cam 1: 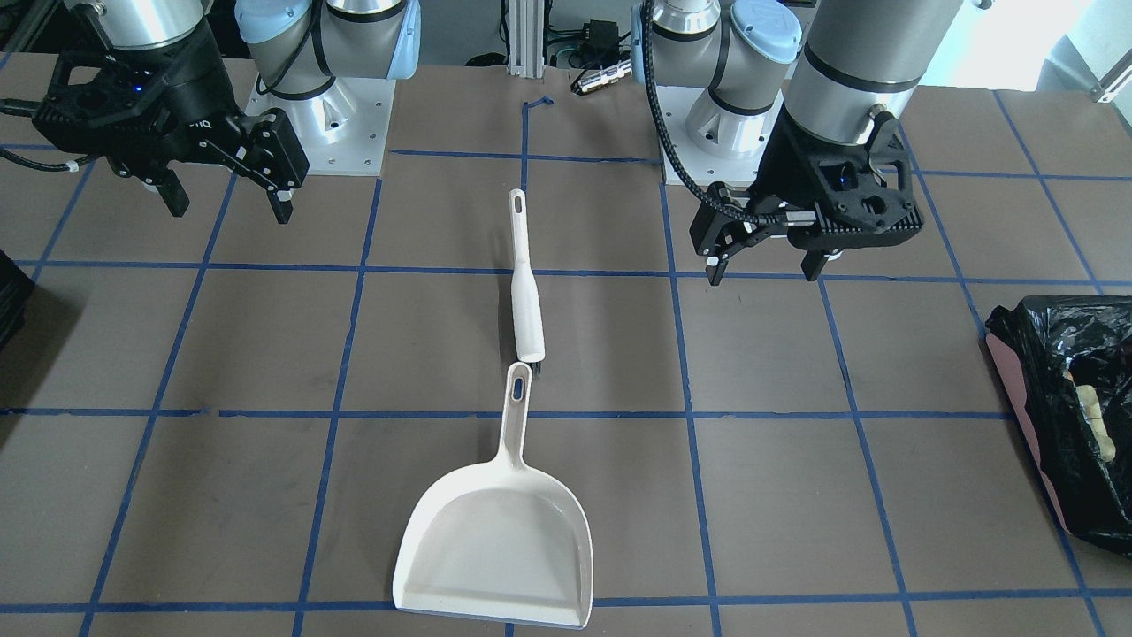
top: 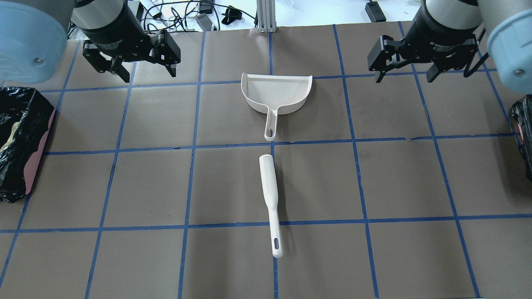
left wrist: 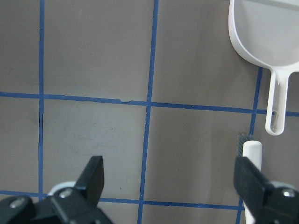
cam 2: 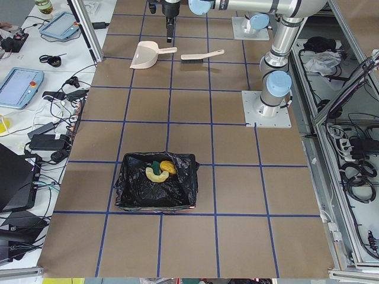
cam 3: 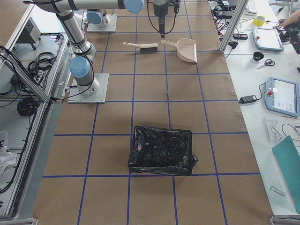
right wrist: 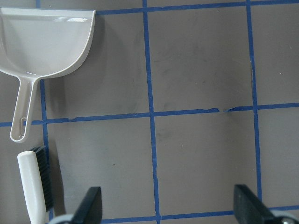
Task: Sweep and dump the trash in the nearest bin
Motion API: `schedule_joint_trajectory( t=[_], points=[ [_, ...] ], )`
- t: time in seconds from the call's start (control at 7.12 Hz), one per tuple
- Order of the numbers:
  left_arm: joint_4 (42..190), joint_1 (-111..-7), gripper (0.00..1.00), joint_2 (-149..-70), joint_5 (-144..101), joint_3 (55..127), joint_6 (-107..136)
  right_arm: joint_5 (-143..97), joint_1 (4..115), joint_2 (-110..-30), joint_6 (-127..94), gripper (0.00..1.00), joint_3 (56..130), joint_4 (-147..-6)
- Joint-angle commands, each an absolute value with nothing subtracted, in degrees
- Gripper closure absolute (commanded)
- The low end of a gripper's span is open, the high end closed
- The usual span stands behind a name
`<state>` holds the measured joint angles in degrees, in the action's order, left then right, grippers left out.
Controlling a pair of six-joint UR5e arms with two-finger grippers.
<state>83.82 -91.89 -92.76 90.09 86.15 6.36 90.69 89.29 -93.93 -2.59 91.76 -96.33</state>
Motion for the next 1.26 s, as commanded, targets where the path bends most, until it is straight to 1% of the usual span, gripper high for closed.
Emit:
schedule_joint_trajectory(
  t=[0.0,1.12],
  points=[
    [83.94,-91.84,0.0,-92.46,90.09,86.83,6.24,90.53,89.3,-93.87,-2.72,0.0,91.84,-96.33],
    [83.5,-91.67,0.0,-92.55,90.17,87.71,6.24,90.62,89.3,-93.87,-2.64,0.0,91.85,-96.24]
  ],
)
